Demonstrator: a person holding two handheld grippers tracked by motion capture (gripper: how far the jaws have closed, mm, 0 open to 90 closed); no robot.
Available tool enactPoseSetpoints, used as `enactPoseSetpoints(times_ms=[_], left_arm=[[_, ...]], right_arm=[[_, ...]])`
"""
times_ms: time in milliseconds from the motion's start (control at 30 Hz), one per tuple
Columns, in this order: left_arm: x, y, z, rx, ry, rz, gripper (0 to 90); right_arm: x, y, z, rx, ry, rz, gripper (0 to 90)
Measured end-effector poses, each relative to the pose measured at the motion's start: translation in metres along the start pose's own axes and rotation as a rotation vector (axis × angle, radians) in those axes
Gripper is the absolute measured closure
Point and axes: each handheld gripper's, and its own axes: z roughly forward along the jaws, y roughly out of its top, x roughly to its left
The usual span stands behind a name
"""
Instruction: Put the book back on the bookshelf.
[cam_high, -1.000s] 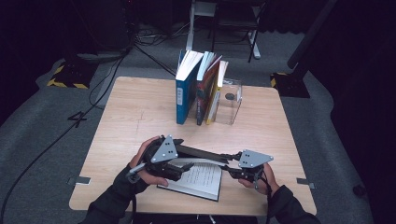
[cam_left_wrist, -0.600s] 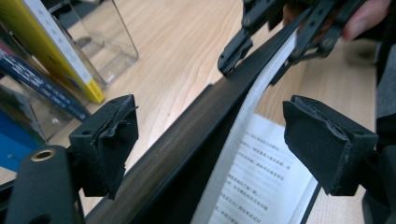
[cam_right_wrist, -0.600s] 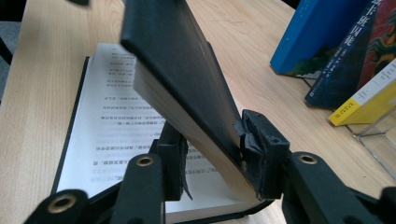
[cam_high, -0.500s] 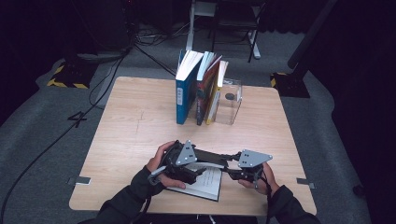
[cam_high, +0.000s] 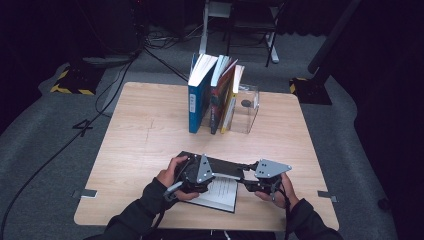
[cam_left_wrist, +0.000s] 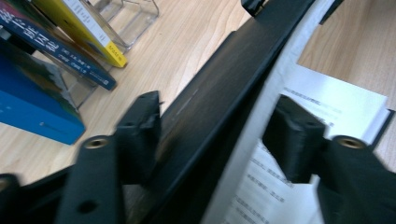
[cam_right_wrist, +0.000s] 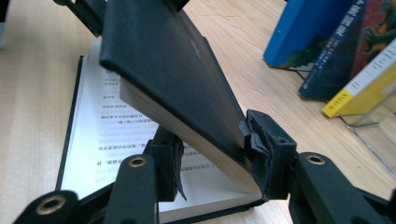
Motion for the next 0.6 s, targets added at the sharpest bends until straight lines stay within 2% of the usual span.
enactPoseSetpoints(times_ms=[133,200,333,367,500,567,600], left_arm=[[0.003,-0.001,-0.001,-0.033,-0.005,0.009,53.4],[0.004,-0.002,-0.001,-0.046,-0.009,0.008,54.1],[0.006,-0.005,0.0,-0.075,-0.016,-0.018,54.9],[0.007,-0.006,0.0,-0.08,-0.016,-0.025,55.0],[0.011,-0.01,-0.001,-0.113,-0.032,-0.051,55.2],[0.013,-0.012,-0.002,-0.129,-0.027,-0.061,55.2],[0.014,-0.013,-0.002,-0.138,-0.031,-0.073,55.3]], right_arm=[[-0.002,-0.001,0.0,-0.009,-0.011,0.021,57.2],[-0.002,-0.001,-0.001,-0.013,-0.012,0.031,55.3],[-0.01,-0.003,-0.003,-0.014,-0.034,0.086,41.5],[-0.014,-0.005,-0.006,-0.027,-0.017,0.102,37.6],[-0.019,-0.006,-0.013,-0.029,-0.012,0.103,33.4],[-0.024,-0.008,-0.018,-0.034,-0.029,0.099,31.5],[-0.031,-0.011,-0.023,-0.044,-0.024,0.13,31.2]])
